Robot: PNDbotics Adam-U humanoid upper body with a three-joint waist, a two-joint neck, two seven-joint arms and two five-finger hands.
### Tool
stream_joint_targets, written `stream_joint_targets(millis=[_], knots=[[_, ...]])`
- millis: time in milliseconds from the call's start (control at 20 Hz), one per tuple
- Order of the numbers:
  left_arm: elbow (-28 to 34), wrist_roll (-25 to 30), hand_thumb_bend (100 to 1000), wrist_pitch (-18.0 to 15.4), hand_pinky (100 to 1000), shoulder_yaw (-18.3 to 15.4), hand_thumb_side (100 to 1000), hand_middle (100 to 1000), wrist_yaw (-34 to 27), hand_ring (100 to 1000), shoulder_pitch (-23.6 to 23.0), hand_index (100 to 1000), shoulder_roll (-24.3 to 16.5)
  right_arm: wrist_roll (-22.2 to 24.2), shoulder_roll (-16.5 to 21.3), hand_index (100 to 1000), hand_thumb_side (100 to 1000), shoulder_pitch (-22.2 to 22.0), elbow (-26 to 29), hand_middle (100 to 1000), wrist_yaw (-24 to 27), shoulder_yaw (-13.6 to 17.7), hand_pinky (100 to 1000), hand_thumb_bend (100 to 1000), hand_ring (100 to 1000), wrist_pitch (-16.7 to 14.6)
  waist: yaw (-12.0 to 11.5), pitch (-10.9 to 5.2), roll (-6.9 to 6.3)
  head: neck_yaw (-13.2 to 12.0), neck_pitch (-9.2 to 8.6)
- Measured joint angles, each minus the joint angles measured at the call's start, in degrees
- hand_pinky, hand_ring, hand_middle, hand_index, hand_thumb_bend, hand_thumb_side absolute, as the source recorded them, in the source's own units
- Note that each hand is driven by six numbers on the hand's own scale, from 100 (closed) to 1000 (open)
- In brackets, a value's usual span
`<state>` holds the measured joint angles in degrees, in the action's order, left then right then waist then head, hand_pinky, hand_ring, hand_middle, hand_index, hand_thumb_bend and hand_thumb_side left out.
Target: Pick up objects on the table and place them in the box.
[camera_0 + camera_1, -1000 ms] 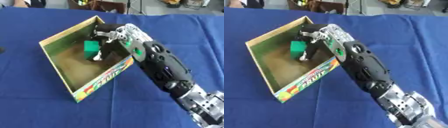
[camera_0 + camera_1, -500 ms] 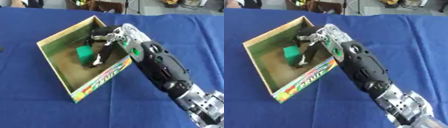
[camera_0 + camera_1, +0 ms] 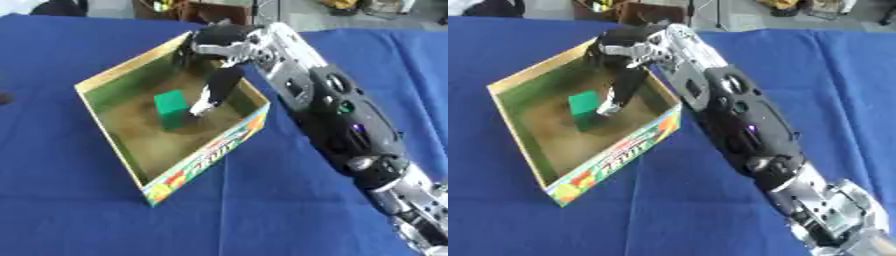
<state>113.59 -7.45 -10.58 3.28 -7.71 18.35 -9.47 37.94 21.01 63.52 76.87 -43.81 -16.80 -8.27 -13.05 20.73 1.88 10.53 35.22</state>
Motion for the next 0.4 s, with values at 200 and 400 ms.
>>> stream_joint_targets(millis=[200,400], knots=[[0.0,-0.2,100,0.2,665,0.0,1000,734,0.2,707,-0.4,828,0.0,-4.1,4.1,823,827,-2.9,9.2,694,6.5,2.8,849,535,809,3.3,1.1,-0.19,-0.16,-1.0,0.17],[0.0,-0.3,100,0.3,665,0.0,1000,734,0.3,707,-0.7,828,0.0,-9.6,6.9,819,853,-7.0,17.4,692,13.0,5.7,850,496,800,7.7,2.2,-0.28,-0.55,-2.0,0.5]])
